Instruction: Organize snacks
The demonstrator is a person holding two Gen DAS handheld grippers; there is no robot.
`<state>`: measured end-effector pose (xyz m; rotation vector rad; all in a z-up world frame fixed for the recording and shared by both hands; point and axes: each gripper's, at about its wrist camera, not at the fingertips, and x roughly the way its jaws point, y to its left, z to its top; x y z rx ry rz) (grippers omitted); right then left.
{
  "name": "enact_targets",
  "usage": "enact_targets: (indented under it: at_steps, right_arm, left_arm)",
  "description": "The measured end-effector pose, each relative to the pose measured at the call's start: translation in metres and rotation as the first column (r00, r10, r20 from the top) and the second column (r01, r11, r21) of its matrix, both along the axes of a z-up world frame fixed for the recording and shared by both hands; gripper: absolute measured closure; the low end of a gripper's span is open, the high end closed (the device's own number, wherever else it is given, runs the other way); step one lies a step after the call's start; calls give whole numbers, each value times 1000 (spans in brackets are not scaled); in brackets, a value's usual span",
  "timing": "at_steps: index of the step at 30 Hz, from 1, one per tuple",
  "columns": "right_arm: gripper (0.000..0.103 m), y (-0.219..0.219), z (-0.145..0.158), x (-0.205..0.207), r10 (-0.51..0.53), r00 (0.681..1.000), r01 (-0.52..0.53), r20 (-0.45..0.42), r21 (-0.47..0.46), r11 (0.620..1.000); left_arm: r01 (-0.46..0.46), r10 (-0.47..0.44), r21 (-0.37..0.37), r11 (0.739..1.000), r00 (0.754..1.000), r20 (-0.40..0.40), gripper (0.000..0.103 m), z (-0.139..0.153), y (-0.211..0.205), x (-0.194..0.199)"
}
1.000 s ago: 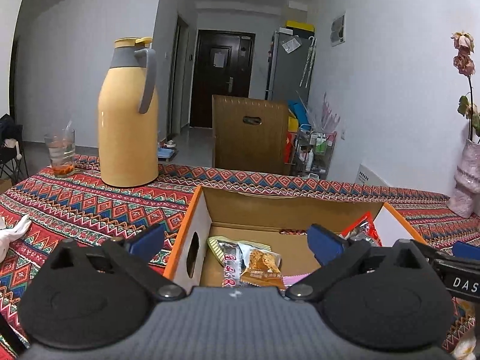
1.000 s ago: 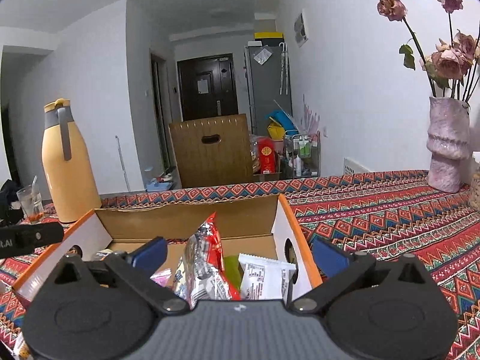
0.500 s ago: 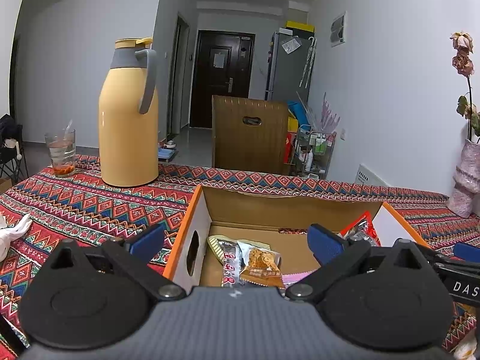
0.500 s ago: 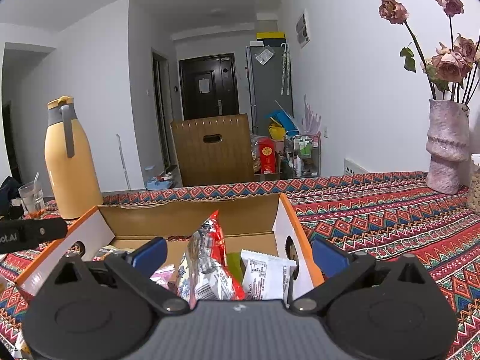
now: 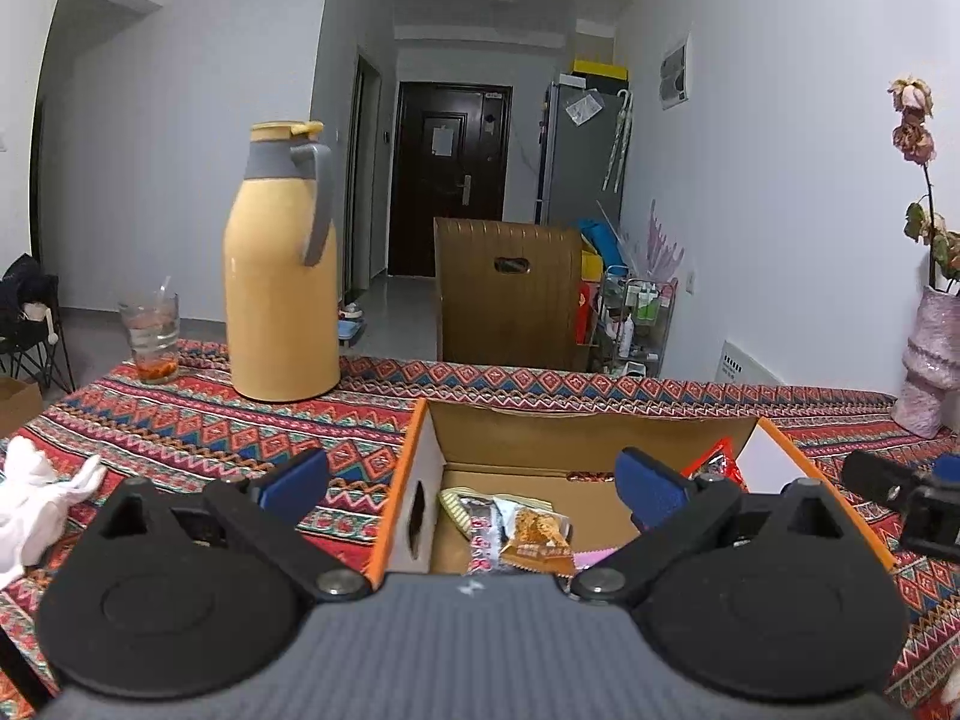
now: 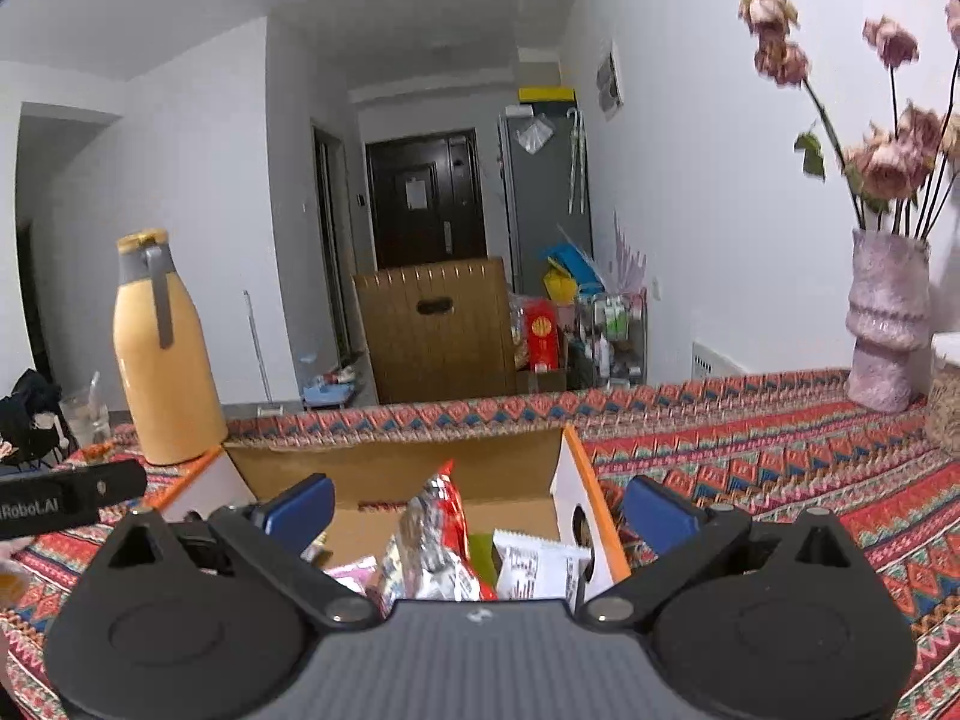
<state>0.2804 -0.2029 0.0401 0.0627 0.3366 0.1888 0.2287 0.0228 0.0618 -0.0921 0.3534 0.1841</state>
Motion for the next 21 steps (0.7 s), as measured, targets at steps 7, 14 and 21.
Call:
enact_targets:
  at_steps: [7, 14, 21]
  right_arm:
    - [0, -7, 10, -39, 0, 1000, 0, 10, -1, 1000]
    - [0, -11, 1, -81, -9, 1000, 8, -20, -29, 1000]
    - [0, -10, -23, -112, 7, 996, -12, -88, -53, 999]
  left_arm:
    - [14, -14, 17, 1000, 1000, 0, 0, 3, 8, -42]
    - [48, -46, 25, 999, 998, -45, 0, -13, 12, -78]
    - [67, -64, 19, 998, 992, -110, 0, -38, 15, -102]
